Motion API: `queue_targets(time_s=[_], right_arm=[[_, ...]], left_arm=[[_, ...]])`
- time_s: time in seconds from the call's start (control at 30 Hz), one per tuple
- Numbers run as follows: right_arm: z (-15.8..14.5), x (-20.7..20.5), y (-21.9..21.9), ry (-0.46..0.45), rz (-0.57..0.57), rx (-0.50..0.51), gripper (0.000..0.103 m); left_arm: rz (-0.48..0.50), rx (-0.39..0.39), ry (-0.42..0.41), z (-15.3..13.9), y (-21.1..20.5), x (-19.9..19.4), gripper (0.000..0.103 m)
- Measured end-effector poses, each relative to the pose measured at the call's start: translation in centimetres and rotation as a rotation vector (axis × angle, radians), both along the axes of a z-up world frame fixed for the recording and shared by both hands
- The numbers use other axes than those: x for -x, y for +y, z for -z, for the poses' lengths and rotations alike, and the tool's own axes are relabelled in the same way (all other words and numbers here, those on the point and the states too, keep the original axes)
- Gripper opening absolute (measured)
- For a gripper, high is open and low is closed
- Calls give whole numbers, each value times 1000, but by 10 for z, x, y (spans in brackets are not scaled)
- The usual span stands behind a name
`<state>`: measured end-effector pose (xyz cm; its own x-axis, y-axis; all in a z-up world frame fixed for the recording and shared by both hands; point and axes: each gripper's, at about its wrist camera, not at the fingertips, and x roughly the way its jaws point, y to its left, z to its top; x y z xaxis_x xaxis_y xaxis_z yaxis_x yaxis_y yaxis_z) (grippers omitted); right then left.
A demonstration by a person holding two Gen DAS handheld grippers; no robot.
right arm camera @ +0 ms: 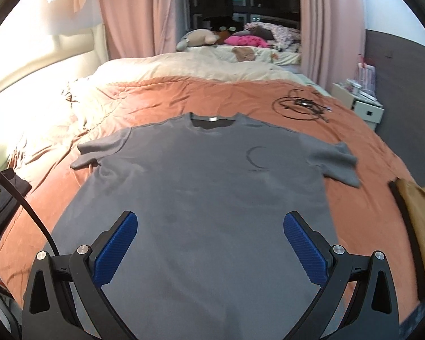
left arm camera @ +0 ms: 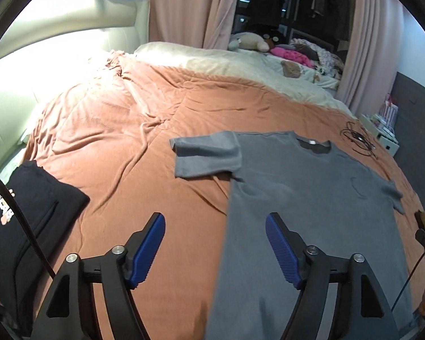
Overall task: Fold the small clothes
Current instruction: 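Move the left tool to the T-shirt's side edge and close on it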
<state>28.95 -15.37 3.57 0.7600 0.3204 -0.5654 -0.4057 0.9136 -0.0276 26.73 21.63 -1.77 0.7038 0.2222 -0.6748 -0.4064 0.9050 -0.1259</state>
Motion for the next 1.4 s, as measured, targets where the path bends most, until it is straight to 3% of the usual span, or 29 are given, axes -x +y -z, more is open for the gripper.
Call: queue_targets(time_s=[0.2, 0.63, 0.8, 1.07, 1.17, 1.23, 1.27, 1.4], right_arm=[[0, -46, 20, 23, -61, 14, 97], [8, -127, 74, 78, -127, 33, 87], [18, -152, 100, 118, -150, 43, 76], [39, -191, 142, 197, -198, 46, 62], [45, -202, 156, 224, -219, 35, 52], [48, -209, 166, 241, -234, 32, 44], [49, -211, 170, 248, -238, 31, 42], [57, -226, 191, 306, -268, -14, 32]], left_arm=[[-14, 54, 50, 16, 33, -41, 58], [-15, 139, 126, 69, 105, -121, 53], [-31, 185, 168, 100, 130, -148, 48], [-53, 233, 220, 139, 160, -176, 47], [-42, 240, 249, 151, 160, -182, 46], [-39, 229, 247, 149, 158, -181, 29], [-33, 242, 244, 148, 160, -181, 14], [-10, 268, 206, 135, 159, -174, 7]])
